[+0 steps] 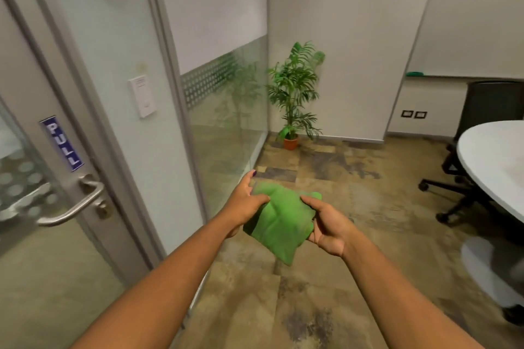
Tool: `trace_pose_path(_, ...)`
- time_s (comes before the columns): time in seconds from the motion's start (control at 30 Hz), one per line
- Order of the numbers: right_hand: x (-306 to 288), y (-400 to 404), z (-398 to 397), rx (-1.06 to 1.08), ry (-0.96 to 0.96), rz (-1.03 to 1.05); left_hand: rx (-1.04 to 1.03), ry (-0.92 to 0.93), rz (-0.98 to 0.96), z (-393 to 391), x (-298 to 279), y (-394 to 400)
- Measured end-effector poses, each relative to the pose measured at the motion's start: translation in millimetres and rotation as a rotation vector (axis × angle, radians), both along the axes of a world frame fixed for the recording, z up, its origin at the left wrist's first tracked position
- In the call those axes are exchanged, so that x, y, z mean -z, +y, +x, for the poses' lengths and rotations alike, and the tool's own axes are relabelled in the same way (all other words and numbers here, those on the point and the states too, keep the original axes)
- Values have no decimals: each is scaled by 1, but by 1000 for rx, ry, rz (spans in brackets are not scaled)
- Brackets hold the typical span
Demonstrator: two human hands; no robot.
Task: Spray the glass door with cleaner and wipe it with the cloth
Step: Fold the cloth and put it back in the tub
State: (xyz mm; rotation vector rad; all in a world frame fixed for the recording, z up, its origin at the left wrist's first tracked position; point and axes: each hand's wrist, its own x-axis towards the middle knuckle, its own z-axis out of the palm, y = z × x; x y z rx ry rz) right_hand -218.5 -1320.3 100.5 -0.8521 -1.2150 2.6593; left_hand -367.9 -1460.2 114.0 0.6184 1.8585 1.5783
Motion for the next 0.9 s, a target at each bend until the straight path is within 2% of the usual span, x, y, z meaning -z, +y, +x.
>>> trace_pose_path(0.13,-15,61,1,126,79,24,9,-44,-76,-9,13,66)
trace_pose_path(0.27,-20,123,4,293,116,7,-11,77,-167,3,23,142)
trace_pose_path(0.33,-23,150,7,391,131,28,-40,66,-224,16,32,170)
trace_pose_path(0.4,-25,177,10,476,161,36,-68,-72,-280,31,43,198)
trace_pose_path(0.47,-26,201,13,529,195,7,-21,-304,-274,46,48,222)
trace_pose_path(0.57,-28,237,16,576,235,-69,165,-587,-183,63,53,268)
trace_pose_path(0.67,-27,267,20,596,239,-126,263,-801,-43,72,50,314)
trace_pose_path(0.77,-18,304,24,644,213,-119,287,-845,26,69,51,363)
trace_pose_path(0.9,-13,361,27,761,119,86,158,-767,84,45,59,427)
